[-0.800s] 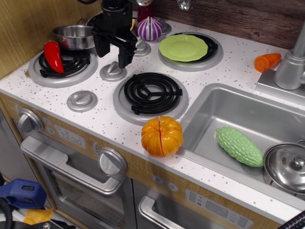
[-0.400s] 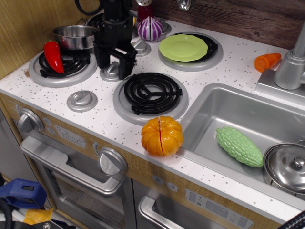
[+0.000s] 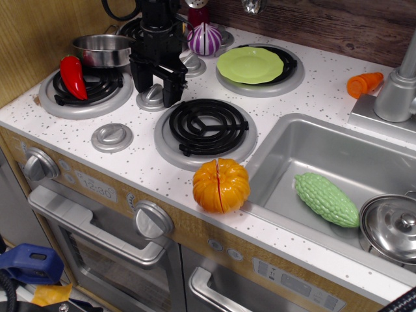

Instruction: Twist knob start vertical clockwise90

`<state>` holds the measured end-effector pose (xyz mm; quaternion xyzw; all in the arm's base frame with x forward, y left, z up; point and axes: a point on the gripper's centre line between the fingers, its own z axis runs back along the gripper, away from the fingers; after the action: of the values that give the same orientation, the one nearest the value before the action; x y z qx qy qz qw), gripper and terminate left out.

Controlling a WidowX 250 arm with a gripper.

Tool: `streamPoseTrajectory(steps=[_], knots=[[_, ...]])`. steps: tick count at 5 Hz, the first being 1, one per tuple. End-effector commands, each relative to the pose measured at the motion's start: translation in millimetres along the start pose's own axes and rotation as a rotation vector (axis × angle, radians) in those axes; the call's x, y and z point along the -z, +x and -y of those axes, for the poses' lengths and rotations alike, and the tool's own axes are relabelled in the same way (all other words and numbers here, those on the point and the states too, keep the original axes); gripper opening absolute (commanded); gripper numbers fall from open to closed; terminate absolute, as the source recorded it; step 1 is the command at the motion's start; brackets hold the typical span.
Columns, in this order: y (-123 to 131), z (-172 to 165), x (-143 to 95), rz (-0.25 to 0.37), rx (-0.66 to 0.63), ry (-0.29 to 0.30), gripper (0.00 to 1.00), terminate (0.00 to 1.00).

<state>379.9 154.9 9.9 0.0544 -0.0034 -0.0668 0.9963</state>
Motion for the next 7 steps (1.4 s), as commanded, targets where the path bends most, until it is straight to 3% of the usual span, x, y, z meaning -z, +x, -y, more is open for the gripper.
streamPoseTrajectory(steps=[1,2,3,4,6,7], knots=[[1,-16,-32,0.062,-0.011,0.076,1.0,0.0],[3,-20,-35,0.072,-0.012,0.077,1.0,0.0],[6,-21,-37,0.084,-0.013,0.084,0.0,0.0],[11,-24,-36,0.106,-0.011,0.092,0.0,0.0],[11,-26,-20,0.141,0.024,0.042,0.0,0.0],[2,-28,-6,0.103,0.254,0.008,0.0,0.0]])
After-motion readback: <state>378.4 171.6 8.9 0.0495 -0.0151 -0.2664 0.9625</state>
